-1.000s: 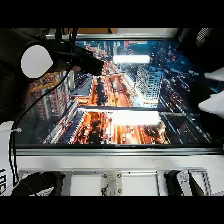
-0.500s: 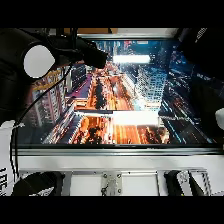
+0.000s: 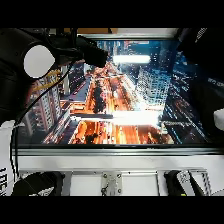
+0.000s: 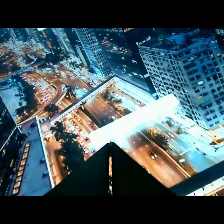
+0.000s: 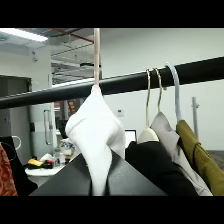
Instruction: Fold the clothes and pants, and hang the long-sleeved shirts on hangers.
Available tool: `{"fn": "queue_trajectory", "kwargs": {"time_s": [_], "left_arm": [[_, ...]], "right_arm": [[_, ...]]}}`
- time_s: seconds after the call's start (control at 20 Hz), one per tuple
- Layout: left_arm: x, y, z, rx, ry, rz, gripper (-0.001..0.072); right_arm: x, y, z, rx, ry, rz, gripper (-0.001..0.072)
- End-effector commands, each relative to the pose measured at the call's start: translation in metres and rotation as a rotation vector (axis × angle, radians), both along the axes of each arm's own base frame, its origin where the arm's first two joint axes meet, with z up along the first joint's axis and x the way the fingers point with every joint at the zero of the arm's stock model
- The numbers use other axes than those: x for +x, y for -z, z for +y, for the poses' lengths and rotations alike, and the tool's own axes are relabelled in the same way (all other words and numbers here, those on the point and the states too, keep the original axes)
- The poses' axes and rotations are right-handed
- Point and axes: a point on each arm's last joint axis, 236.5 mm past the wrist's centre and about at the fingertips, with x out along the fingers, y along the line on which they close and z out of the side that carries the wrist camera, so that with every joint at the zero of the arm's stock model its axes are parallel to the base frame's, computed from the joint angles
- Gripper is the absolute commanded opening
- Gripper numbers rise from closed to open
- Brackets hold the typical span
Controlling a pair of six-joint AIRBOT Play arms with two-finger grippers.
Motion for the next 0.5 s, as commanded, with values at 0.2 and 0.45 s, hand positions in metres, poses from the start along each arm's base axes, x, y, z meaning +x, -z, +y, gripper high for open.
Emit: {"fn": "queue_trajectory", "kwargs": {"time_s": [0.2,0.45], "left_arm": [[0.0,0.0,-0.001,-0.004,0.001,0.002,0.002],[0.0,0.0,-0.001,-0.003,0.001,0.002,0.002]], "right_arm": [[-0.016,0.047,-0.047,0.141,0.136,-0.007,0.0014],[-0.013,0.057,-0.05,0.157,0.132,0.005,0.0021]]}}
